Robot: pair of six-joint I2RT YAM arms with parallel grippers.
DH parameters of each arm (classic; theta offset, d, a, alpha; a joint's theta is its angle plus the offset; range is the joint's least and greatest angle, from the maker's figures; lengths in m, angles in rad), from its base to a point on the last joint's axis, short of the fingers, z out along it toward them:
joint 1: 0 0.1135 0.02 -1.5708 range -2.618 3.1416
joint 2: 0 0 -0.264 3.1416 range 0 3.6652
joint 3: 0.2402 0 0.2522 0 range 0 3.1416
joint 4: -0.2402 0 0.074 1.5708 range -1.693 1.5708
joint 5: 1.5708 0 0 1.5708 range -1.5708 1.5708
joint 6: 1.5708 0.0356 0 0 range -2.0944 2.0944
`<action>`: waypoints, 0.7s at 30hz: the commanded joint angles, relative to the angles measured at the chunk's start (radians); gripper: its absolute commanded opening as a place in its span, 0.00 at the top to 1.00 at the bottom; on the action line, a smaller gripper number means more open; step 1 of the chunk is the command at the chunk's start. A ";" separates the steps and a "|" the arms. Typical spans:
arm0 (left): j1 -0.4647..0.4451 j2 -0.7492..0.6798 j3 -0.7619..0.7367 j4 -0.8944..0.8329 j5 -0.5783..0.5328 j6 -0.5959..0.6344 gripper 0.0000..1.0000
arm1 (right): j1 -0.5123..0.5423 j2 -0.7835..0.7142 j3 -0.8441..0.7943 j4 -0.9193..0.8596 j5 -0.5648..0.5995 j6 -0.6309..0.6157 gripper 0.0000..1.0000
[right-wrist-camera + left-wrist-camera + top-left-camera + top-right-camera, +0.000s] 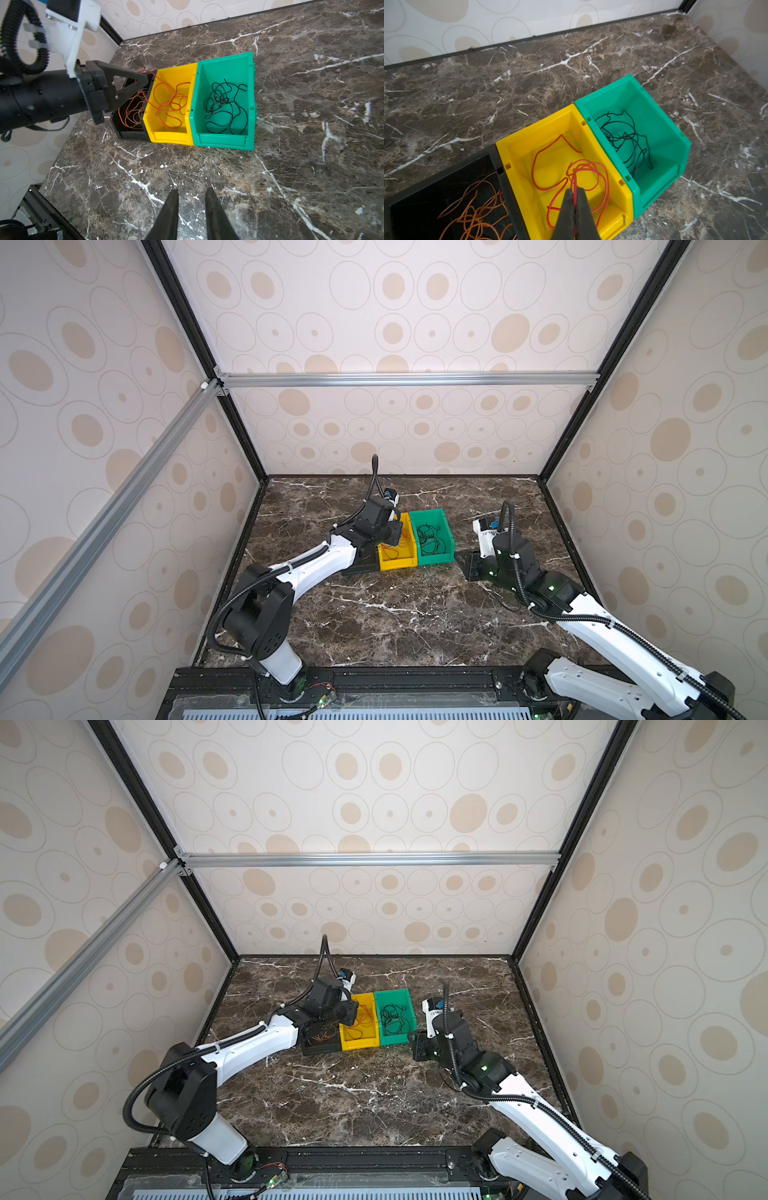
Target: Untangle the cables
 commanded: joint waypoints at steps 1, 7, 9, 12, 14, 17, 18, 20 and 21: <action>0.010 0.078 0.111 -0.056 -0.017 0.034 0.91 | -0.007 -0.019 -0.018 -0.014 0.010 0.016 0.74; 0.016 0.129 0.190 -0.151 -0.071 0.015 0.59 | -0.018 -0.029 -0.036 -0.013 0.020 0.016 0.73; 0.021 0.119 0.203 -0.161 -0.086 0.010 0.53 | -0.025 -0.029 -0.042 -0.011 0.021 0.017 0.72; 0.027 0.092 0.215 -0.181 -0.101 0.013 0.48 | -0.043 -0.029 -0.044 -0.013 0.022 0.007 0.71; 0.035 0.047 0.194 -0.180 -0.102 0.014 0.43 | -0.062 -0.026 -0.038 -0.023 0.038 -0.009 0.66; 0.068 -0.042 0.111 -0.135 -0.077 0.010 0.38 | -0.104 -0.017 -0.032 -0.030 0.086 -0.049 0.60; 0.087 -0.080 0.068 -0.109 -0.065 0.001 0.36 | -0.119 -0.013 -0.033 -0.026 0.124 -0.068 0.57; 0.137 -0.157 -0.027 -0.055 -0.051 -0.020 0.34 | -0.138 -0.007 -0.039 -0.011 0.219 -0.102 0.46; 0.169 -0.200 -0.082 -0.023 -0.049 -0.035 0.32 | -0.150 -0.003 -0.044 0.000 0.272 -0.118 0.41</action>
